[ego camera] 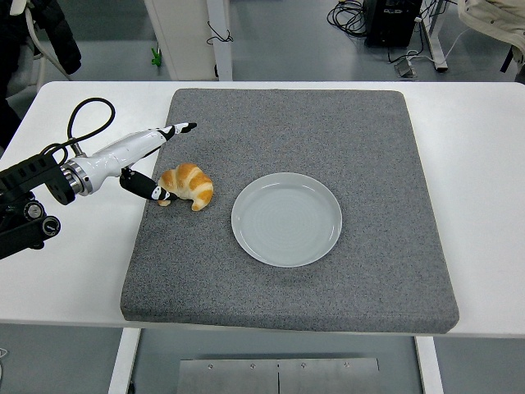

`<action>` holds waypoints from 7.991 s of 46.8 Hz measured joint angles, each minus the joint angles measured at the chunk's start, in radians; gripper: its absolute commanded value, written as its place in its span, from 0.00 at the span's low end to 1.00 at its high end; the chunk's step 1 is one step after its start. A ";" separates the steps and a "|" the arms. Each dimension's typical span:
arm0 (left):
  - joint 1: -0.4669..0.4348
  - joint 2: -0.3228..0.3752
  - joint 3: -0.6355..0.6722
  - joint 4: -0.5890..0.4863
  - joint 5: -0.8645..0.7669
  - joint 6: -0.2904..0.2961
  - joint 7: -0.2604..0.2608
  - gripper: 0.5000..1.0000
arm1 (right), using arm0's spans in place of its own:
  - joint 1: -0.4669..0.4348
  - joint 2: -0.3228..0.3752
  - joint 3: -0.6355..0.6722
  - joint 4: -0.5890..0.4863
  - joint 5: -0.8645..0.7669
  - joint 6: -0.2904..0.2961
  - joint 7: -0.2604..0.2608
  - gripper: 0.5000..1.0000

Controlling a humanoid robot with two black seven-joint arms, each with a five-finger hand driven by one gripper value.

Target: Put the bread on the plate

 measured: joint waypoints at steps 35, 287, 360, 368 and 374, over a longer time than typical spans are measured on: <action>-0.002 -0.063 0.052 0.058 0.032 0.028 0.034 0.88 | 0.000 0.000 0.000 0.000 0.000 0.000 0.000 1.00; 0.011 -0.438 -0.008 0.108 0.402 0.068 0.038 0.13 | 0.000 0.000 0.000 0.000 0.000 0.000 0.000 1.00; -0.029 -0.330 -0.228 0.079 -0.155 -0.119 -0.086 0.95 | 0.000 0.000 0.001 0.000 0.000 0.000 0.000 1.00; -0.031 -0.329 -0.258 0.107 -0.316 -0.117 -0.076 0.95 | 0.000 0.000 0.001 0.000 0.000 0.000 0.000 1.00; -0.032 -0.336 -0.284 0.155 -0.436 -0.114 -0.075 0.95 | 0.000 0.000 0.001 0.000 0.000 0.000 0.000 1.00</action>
